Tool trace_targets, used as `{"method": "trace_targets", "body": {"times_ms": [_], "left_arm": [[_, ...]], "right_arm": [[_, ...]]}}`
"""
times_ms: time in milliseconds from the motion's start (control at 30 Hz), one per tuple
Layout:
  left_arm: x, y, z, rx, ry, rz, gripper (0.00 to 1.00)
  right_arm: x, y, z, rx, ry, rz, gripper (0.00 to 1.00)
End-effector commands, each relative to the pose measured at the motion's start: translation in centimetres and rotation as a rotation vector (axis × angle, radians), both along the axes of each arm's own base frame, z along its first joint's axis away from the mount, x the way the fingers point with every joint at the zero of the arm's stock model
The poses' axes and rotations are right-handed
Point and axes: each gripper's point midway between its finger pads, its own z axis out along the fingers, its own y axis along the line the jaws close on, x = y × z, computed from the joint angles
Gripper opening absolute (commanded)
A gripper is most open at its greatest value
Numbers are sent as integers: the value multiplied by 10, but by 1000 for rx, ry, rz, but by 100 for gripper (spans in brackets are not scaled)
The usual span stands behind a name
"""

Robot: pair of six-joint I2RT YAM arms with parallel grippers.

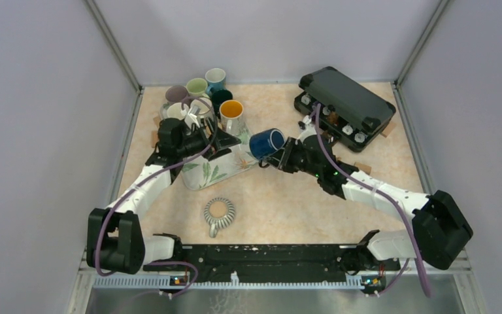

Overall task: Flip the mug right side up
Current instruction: Turn over the cup at the corner of the board.

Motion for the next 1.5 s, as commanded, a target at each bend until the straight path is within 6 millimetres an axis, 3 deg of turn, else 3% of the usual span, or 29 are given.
{"method": "trace_targets", "body": {"times_ms": [0, 267, 833, 1467], "left_arm": [[-8, -11, 27, -92, -79, -56, 98], [-20, -31, 26, -145, -59, -126, 93], [-33, -50, 29, -231, -27, -188, 71], [-36, -59, 48, -351, -41, -212, 43]], "right_arm": [[17, 18, 80, 264, -167, 21, 0], [22, 31, 106, 402, -188, 62, 0], [22, 40, 127, 561, -182, 109, 0], [16, 48, 128, 648, -150, 164, 0]]}}
